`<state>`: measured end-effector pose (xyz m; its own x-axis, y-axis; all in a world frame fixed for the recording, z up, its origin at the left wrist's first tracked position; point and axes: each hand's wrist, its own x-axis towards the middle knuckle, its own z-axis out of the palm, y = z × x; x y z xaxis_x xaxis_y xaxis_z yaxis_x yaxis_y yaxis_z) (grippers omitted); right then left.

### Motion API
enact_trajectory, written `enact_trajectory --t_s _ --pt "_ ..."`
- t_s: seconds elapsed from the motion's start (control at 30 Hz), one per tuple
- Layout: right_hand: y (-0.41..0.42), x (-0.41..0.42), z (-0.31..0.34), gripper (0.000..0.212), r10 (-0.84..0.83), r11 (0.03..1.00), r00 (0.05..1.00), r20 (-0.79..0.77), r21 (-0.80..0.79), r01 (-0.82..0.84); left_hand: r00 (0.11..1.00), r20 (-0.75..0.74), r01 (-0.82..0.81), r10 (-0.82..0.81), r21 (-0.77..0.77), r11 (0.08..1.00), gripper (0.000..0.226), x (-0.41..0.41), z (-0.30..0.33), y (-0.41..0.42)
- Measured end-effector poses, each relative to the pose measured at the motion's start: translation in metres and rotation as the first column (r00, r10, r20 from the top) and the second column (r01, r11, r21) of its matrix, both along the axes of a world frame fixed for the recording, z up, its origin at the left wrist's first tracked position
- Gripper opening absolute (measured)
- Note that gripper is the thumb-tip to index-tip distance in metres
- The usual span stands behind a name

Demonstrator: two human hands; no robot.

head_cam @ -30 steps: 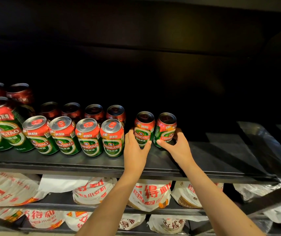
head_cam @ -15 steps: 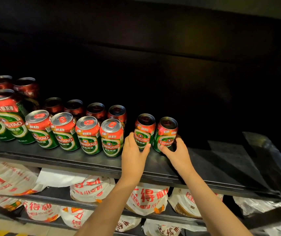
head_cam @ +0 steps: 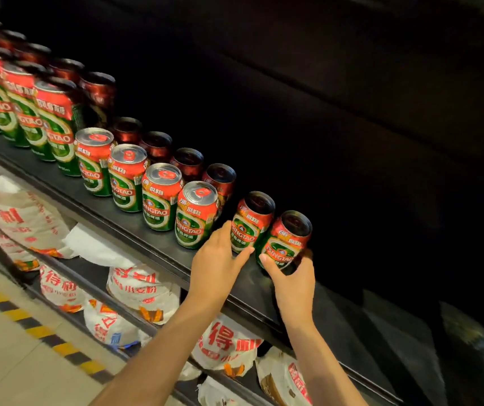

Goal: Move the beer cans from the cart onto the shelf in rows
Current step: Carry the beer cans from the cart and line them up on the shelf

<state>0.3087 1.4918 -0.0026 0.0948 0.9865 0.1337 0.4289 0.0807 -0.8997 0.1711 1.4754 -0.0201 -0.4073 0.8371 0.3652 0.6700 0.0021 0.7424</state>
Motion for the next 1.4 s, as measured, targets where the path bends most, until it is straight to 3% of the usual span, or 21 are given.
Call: enact_trajectory --t_s 0.3,0.73,1.17,1.4 --pt "0.012 -0.014 -0.003 0.050 -0.015 0.999 1.000 0.023 0.032 0.014 0.965 0.219 -0.127 0.144 -0.087 0.988 0.065 0.013 0.008 -0.001" --pt "0.012 -0.011 -0.006 0.057 -0.020 0.997 0.999 0.026 0.068 0.018 0.971 0.181 -0.143 0.159 -0.094 0.985 0.058 0.015 0.008 0.010" --pt "0.016 -0.013 -0.010 0.045 -0.065 0.998 0.988 0.143 0.036 0.060 0.975 0.131 -0.162 0.179 -0.130 0.978 0.048 0.022 0.015 0.014" --pt "0.017 -0.015 -0.010 0.051 -0.080 0.996 0.974 0.210 0.044 0.073 0.973 0.132 -0.175 0.190 -0.119 0.977 0.045 0.026 0.013 0.017"
